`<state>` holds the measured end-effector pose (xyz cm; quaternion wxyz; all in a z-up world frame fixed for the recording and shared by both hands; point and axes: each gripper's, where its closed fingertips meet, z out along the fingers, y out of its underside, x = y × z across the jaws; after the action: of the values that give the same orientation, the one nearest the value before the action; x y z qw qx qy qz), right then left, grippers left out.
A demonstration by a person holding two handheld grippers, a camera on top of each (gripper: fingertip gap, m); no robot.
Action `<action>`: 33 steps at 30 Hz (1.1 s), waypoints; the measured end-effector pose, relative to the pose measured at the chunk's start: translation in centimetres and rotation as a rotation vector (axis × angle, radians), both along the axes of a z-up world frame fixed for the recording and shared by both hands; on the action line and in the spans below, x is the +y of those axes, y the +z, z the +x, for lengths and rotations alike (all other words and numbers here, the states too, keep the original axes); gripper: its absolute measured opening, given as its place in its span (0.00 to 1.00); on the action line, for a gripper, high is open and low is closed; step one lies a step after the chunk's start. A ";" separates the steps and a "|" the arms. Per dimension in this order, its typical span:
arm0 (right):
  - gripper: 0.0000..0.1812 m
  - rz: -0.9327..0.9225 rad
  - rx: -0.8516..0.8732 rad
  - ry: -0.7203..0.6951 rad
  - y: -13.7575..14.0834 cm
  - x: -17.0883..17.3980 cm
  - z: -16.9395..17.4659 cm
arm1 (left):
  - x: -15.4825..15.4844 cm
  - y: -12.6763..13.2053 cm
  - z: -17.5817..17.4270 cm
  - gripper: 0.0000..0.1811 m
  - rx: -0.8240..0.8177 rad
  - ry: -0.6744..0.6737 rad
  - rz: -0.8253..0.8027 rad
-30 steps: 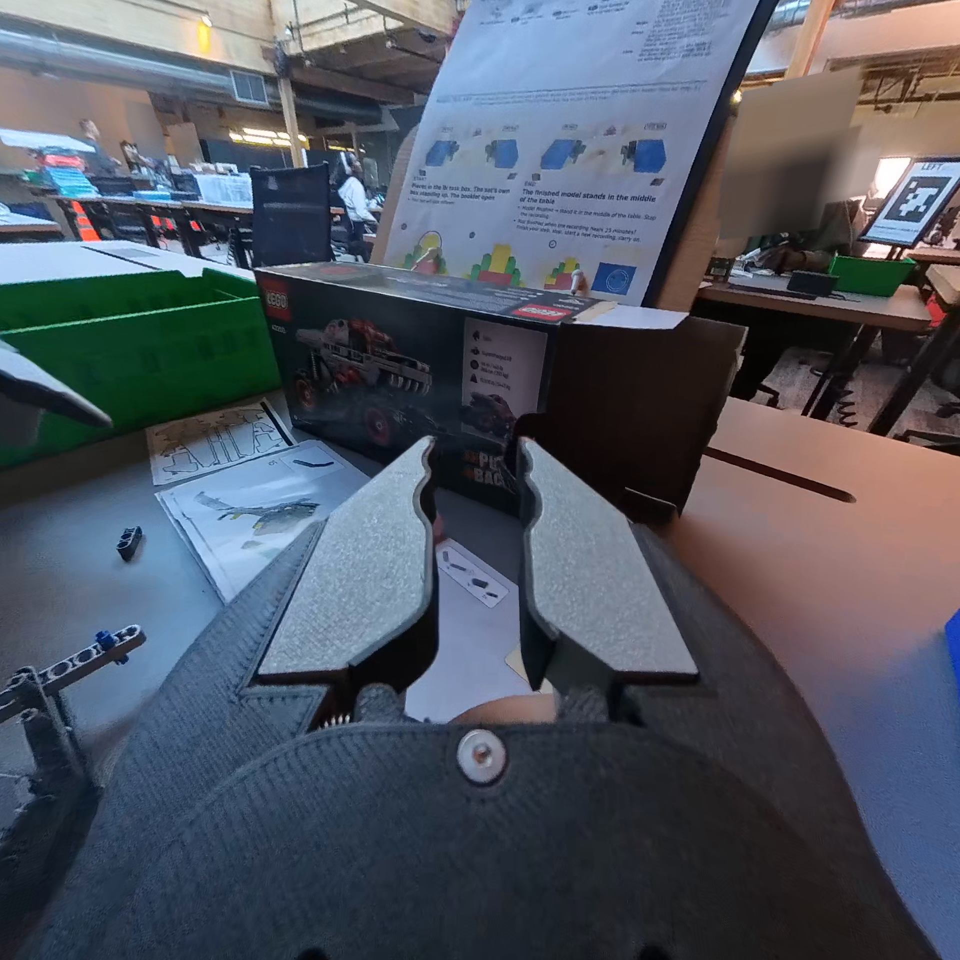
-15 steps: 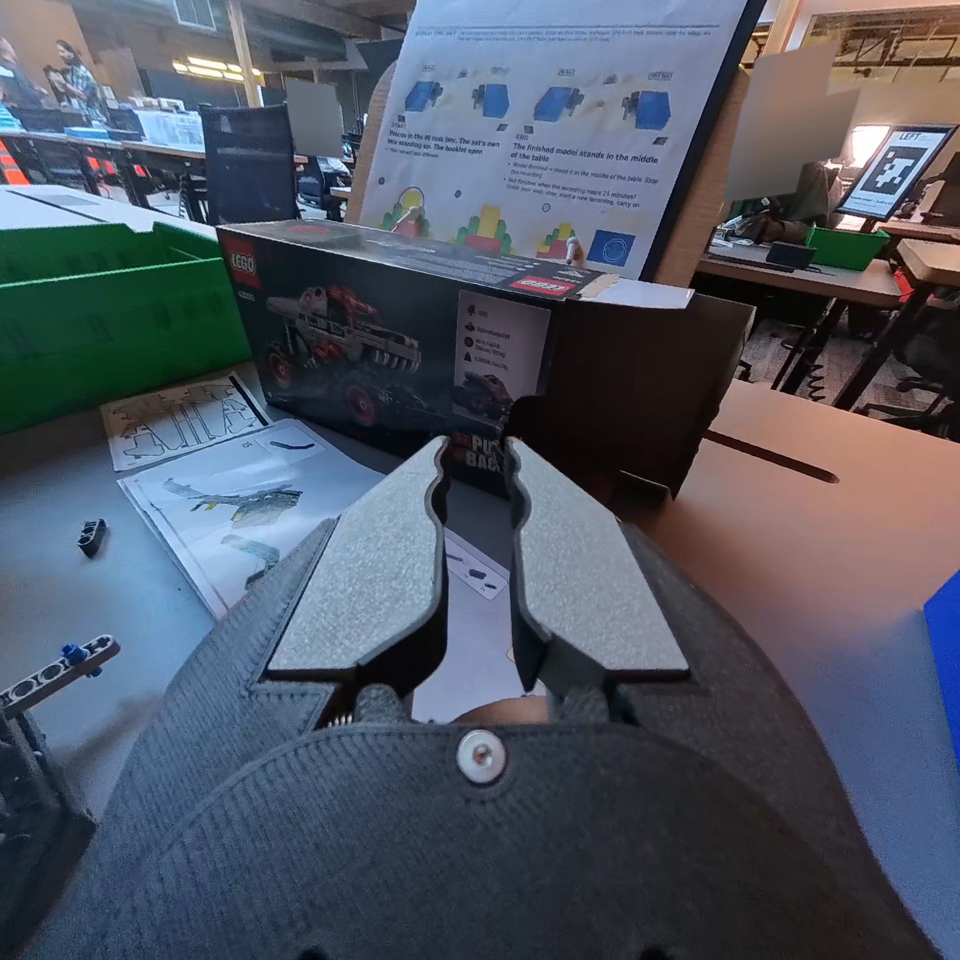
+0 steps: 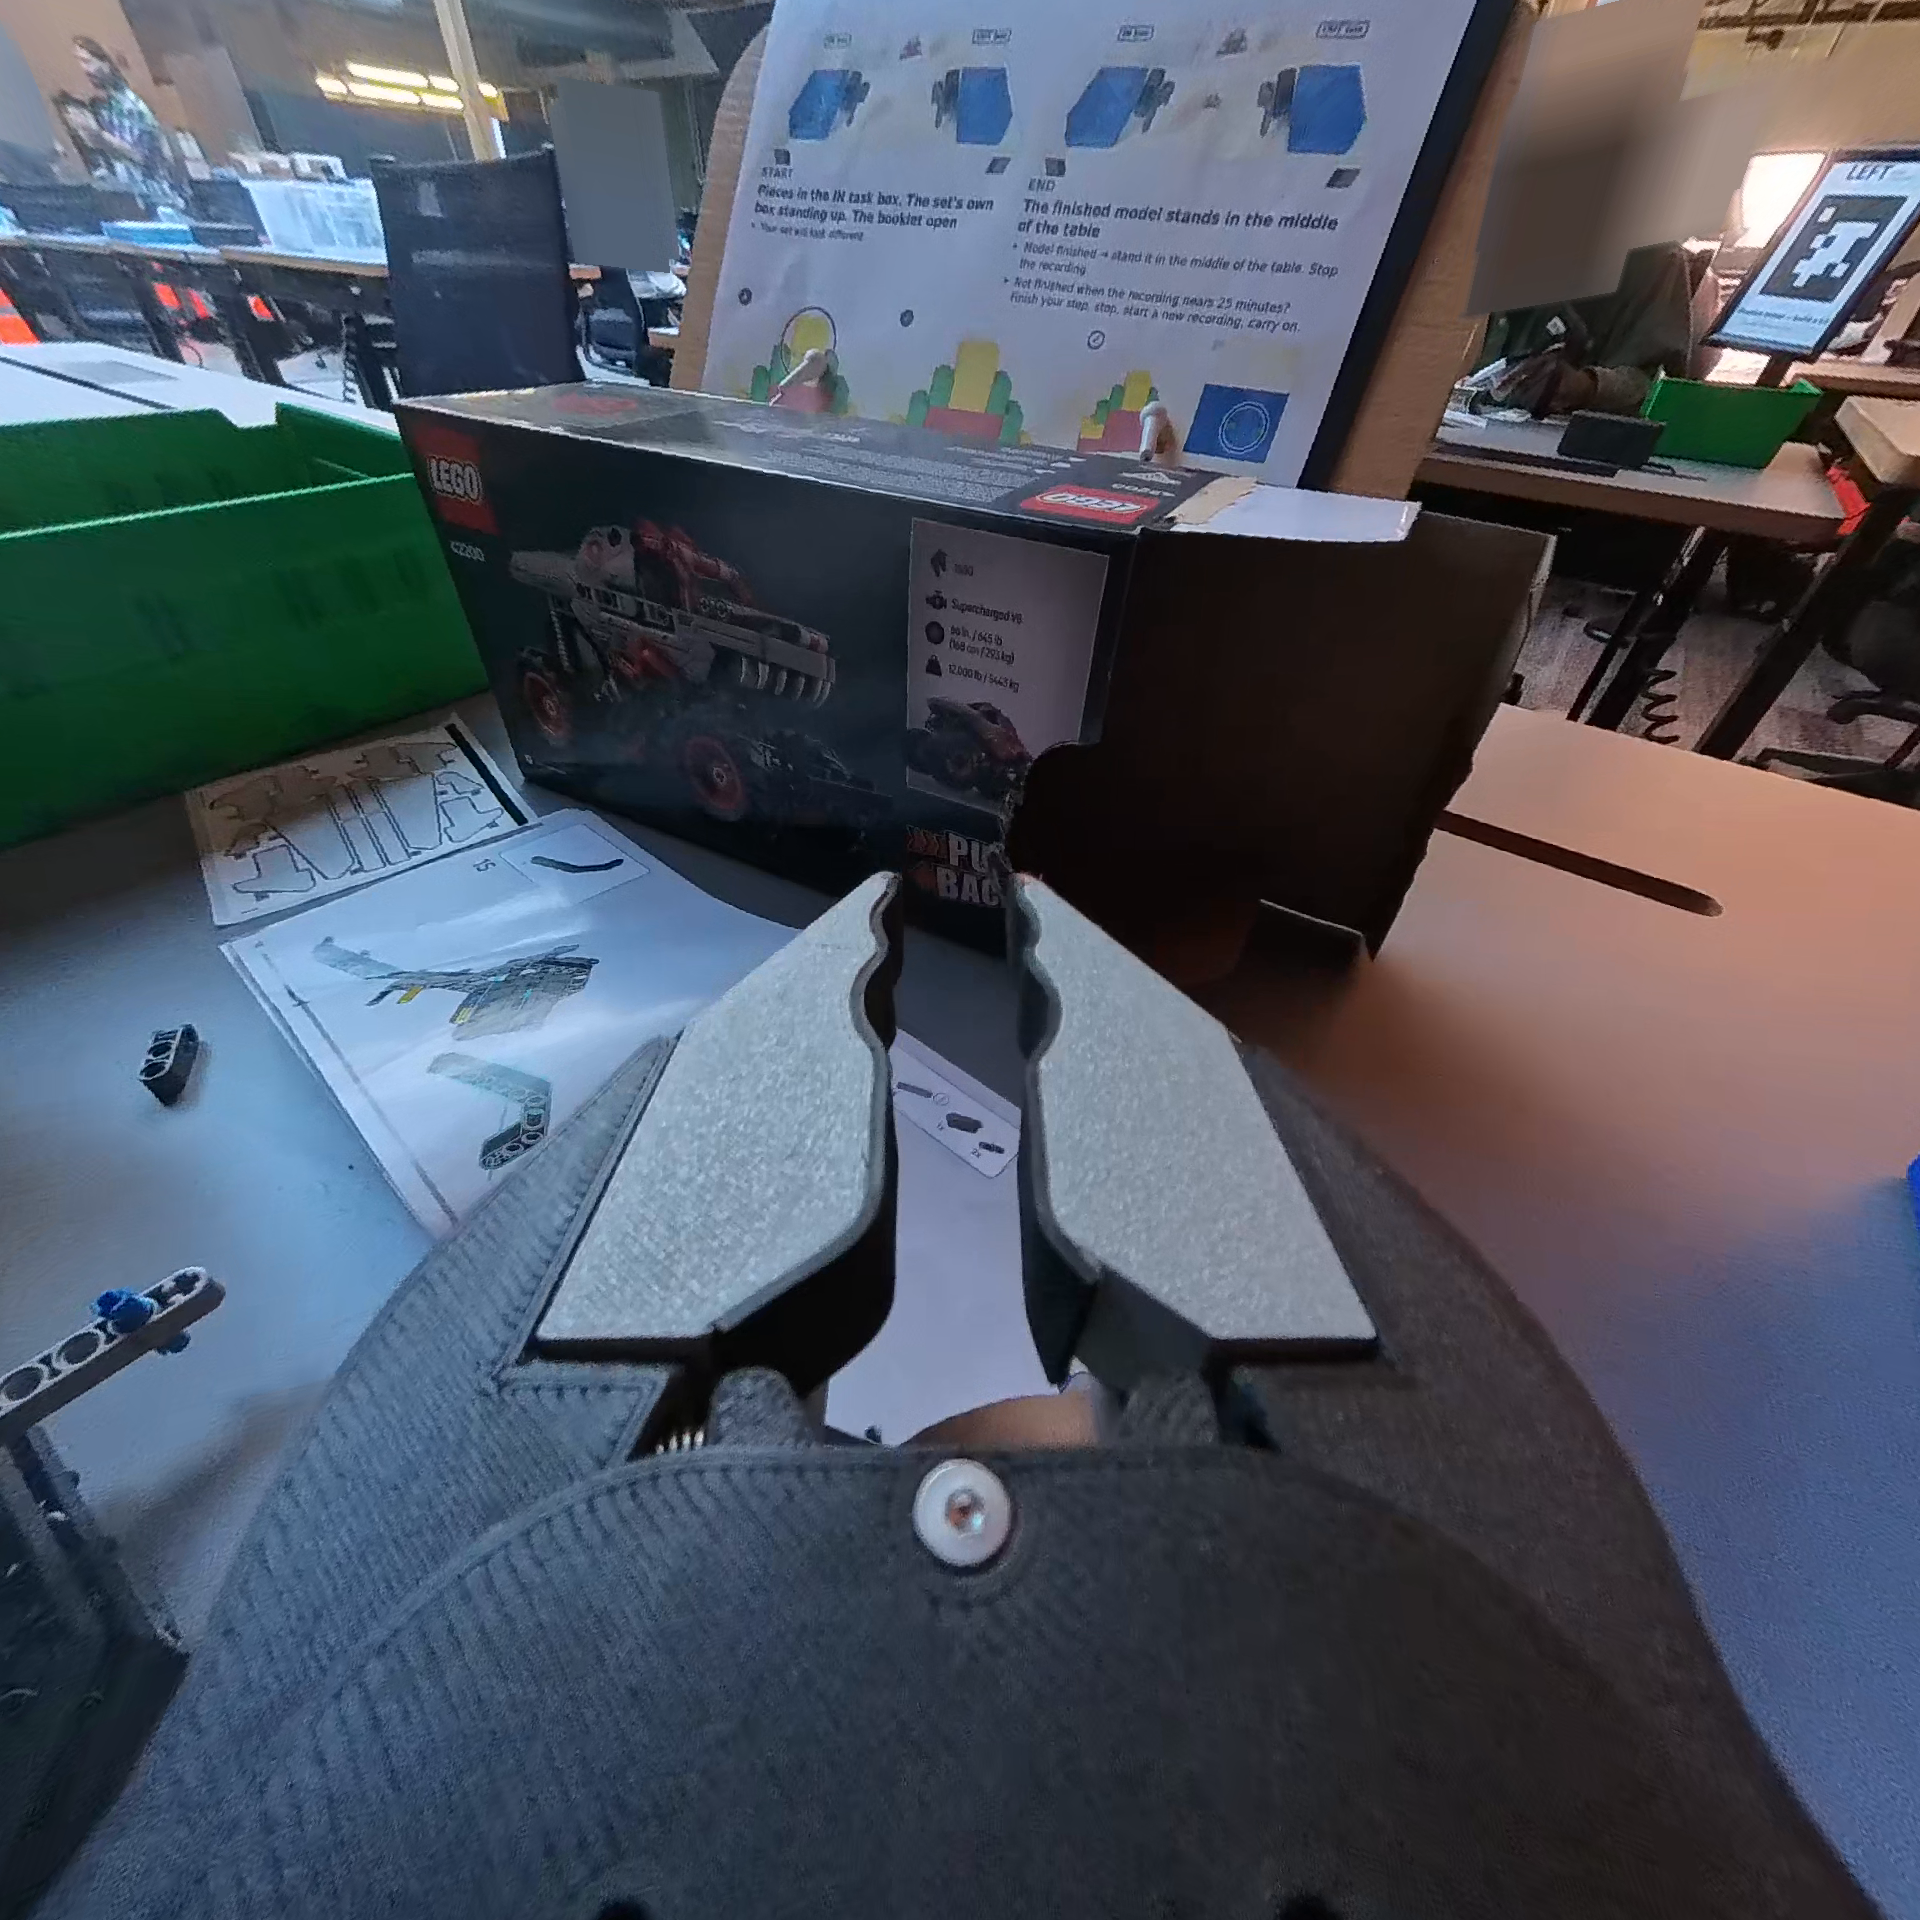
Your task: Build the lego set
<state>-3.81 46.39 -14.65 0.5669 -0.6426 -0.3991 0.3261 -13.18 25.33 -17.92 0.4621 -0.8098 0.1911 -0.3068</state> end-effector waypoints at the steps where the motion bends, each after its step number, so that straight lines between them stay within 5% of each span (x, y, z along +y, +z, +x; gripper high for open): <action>1: 0.09 0.002 0.005 -0.002 0.1 0.0 0.0 | 0.0 -0.1 -0.1 0.28 0.000 0.003 -0.002; 16: 0.09 0.013 0.006 0.046 -0.1 -0.8 -0.8 | -0.1 0.4 -0.2 0.28 -0.022 -0.001 0.000; 33: 0.08 0.025 0.009 0.079 0.4 -1.8 -0.9 | 1.1 -1.8 -1.3 0.24 0.074 0.068 -0.044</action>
<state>-4.72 44.59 -14.30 0.5633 -0.6177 -0.4256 0.3465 -14.53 26.42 -19.75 0.4471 -0.8365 0.1737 -0.2650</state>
